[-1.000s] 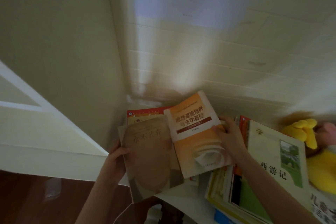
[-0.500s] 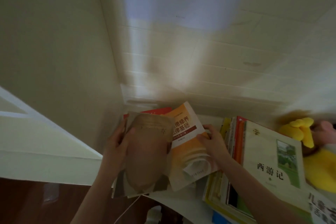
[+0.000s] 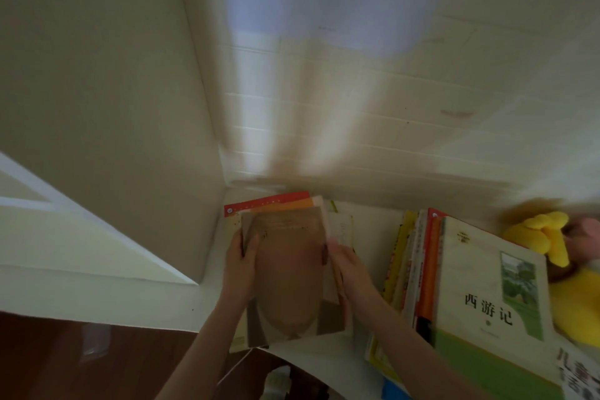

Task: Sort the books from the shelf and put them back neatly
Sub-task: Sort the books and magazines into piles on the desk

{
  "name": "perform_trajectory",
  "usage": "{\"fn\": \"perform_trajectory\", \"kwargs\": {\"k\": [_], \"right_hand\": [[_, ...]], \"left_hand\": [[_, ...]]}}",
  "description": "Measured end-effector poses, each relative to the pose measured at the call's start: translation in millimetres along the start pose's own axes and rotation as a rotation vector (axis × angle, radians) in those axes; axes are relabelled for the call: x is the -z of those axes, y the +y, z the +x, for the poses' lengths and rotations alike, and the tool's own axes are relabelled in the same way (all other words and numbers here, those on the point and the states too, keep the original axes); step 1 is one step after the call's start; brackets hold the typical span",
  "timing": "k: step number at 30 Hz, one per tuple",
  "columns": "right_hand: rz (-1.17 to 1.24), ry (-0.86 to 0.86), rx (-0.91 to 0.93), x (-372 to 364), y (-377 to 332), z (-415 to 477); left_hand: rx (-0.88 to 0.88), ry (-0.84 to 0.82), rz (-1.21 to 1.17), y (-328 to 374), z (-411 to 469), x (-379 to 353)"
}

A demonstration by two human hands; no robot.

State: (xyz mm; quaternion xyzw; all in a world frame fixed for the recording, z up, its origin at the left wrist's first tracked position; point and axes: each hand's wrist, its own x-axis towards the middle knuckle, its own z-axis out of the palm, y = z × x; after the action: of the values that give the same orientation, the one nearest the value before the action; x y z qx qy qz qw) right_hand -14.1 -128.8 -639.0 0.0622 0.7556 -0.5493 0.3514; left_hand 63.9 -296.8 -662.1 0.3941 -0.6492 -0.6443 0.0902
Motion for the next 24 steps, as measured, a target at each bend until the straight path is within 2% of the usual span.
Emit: {"fn": "perform_trajectory", "kwargs": {"k": [6, 10, 13, 15, 18, 21, 24], "right_hand": [[-0.074, 0.054, 0.103, -7.1, 6.0, -0.2], [-0.123, 0.078, 0.148, -8.5, 11.1, 3.1], [-0.273, 0.126, 0.147, -14.8, 15.5, 5.4], [-0.424, 0.149, 0.150, -22.0, 17.6, 5.3], [-0.474, 0.152, 0.152, -34.5, 17.2, 0.2], [-0.631, 0.150, 0.140, -40.6, 16.3, -2.9], [-0.594, 0.180, 0.124, -40.8, 20.3, -2.9]], "left_hand": [[-0.105, 0.151, 0.327, -15.8, -10.2, 0.1], [0.141, 0.110, 0.152, -27.9, -10.9, 12.4], [0.202, 0.123, 0.029, -16.0, -7.6, 16.4], [0.230, 0.097, -0.011, -15.3, -1.3, 16.1], [0.221, 0.101, -0.004, -24.3, 5.5, 15.8], [0.243, 0.092, -0.088, -30.4, 9.1, 21.8], [0.231, 0.031, -0.090, -23.3, 9.9, 25.5]]}}
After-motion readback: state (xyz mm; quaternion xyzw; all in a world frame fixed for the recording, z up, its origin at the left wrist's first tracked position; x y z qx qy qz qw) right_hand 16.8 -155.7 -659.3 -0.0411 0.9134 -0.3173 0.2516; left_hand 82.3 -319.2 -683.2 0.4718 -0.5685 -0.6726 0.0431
